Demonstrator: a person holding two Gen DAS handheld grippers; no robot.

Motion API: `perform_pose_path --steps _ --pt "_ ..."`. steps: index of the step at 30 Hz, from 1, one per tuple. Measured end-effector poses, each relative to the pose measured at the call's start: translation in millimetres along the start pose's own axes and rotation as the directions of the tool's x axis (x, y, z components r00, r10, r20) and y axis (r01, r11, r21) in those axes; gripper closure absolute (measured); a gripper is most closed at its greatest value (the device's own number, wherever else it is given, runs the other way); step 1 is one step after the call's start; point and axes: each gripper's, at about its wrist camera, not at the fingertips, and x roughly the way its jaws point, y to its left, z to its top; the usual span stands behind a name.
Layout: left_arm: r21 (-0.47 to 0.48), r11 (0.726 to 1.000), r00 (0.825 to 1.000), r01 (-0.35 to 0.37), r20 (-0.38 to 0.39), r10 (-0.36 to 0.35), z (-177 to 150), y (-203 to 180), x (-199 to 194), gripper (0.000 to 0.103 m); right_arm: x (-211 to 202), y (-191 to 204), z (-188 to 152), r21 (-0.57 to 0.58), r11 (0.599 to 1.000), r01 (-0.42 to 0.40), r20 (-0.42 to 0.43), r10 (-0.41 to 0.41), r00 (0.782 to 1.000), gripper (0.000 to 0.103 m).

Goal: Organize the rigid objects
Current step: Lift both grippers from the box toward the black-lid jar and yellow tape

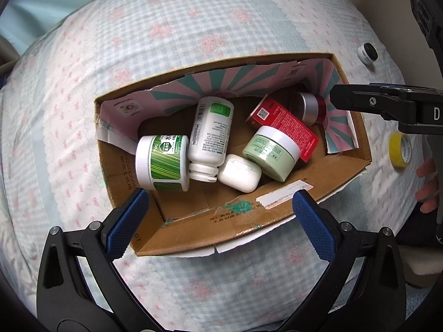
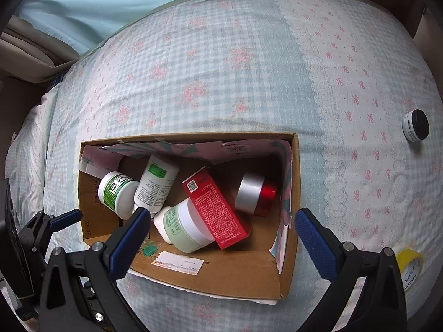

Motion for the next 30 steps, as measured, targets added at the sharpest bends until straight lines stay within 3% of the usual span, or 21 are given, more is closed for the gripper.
perform_pose_path --steps 10,20,24,30 --pt "-0.055 0.998 0.991 -0.028 0.126 0.034 -28.2 1.3 -72.1 0.000 -69.7 21.1 -31.6 -0.044 0.999 0.015 0.093 -0.011 0.996 0.000" --pt "-0.119 0.991 0.963 -0.054 0.256 0.083 -82.7 7.4 -151.0 0.000 -145.6 33.2 -87.5 -0.032 0.999 0.025 0.207 -0.018 0.978 0.000" --pt "-0.102 0.994 0.953 -0.036 0.295 0.064 -90.1 -3.6 -171.1 0.000 -175.3 23.6 -113.0 -0.001 0.999 0.037 0.276 -0.035 0.960 0.000" --pt "0.007 1.000 0.945 -0.008 0.326 0.006 -66.9 -44.0 -179.7 0.000 -213.2 -9.2 -151.6 0.088 0.986 0.139 0.337 -0.161 0.928 0.000"
